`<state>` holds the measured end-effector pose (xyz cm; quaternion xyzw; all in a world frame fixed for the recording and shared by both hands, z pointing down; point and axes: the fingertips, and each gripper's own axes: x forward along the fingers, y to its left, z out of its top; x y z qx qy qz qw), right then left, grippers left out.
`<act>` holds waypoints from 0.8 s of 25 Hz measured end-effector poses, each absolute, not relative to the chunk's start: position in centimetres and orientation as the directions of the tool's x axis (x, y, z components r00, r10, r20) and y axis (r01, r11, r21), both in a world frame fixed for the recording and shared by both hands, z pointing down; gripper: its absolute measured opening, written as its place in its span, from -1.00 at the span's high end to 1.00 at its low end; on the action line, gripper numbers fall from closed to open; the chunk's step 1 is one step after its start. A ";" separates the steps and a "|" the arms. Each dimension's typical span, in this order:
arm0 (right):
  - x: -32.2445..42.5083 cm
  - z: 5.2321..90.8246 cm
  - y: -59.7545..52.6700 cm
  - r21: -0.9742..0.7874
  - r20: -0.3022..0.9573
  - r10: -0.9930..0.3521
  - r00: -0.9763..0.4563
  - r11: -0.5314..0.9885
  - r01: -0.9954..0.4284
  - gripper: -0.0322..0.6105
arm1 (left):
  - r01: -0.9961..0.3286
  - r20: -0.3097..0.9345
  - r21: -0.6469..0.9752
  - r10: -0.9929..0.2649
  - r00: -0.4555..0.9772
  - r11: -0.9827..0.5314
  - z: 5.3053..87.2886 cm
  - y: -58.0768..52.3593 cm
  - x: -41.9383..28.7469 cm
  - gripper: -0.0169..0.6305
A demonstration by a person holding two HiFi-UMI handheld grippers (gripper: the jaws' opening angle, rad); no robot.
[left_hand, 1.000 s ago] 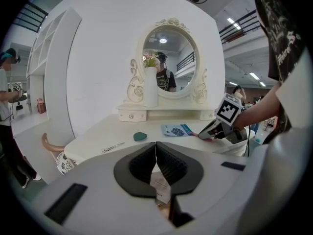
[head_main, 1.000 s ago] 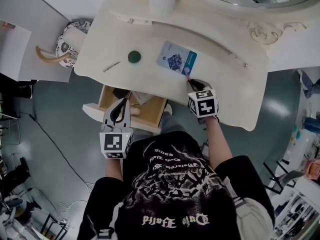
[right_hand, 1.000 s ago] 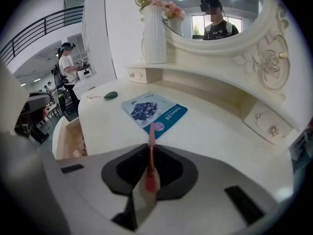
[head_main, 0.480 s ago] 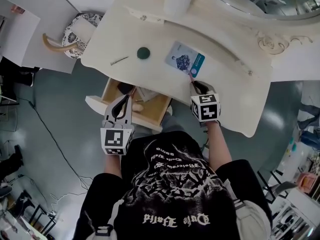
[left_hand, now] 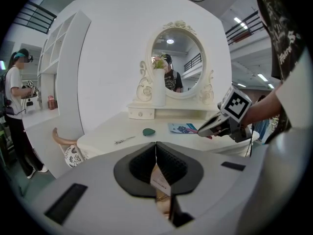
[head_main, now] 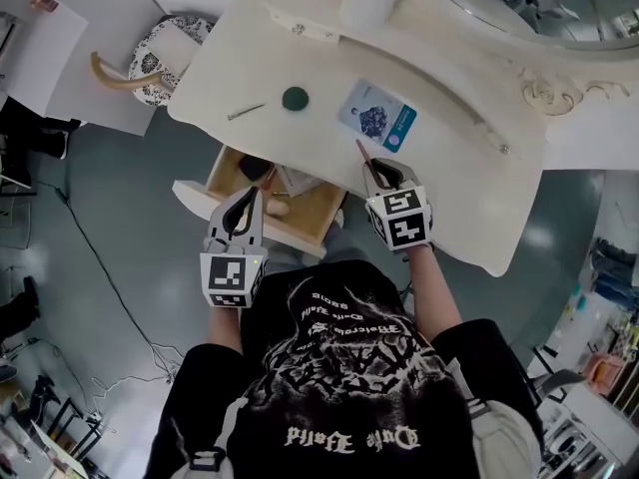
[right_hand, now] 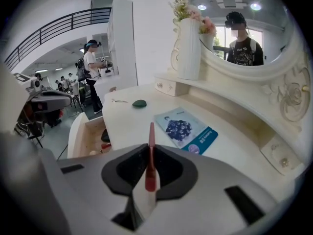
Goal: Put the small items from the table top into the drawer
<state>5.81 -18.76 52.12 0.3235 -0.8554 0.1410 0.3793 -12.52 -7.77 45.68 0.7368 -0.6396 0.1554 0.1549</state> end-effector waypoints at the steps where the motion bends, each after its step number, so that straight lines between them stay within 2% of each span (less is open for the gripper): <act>1: 5.4 52.1 -18.4 0.003 0.740 -0.437 -0.511 0.762 -0.647 0.74 | -0.991 0.429 0.030 -0.894 0.128 -0.127 45.8 -7.6 -12.7 0.90; 20: -1.9 52.3 -12.8 -0.028 0.724 -0.257 -0.640 0.917 -0.399 0.74 | -1.000 0.433 0.030 -0.901 0.013 0.000 45.9 -4.7 -15.0 0.90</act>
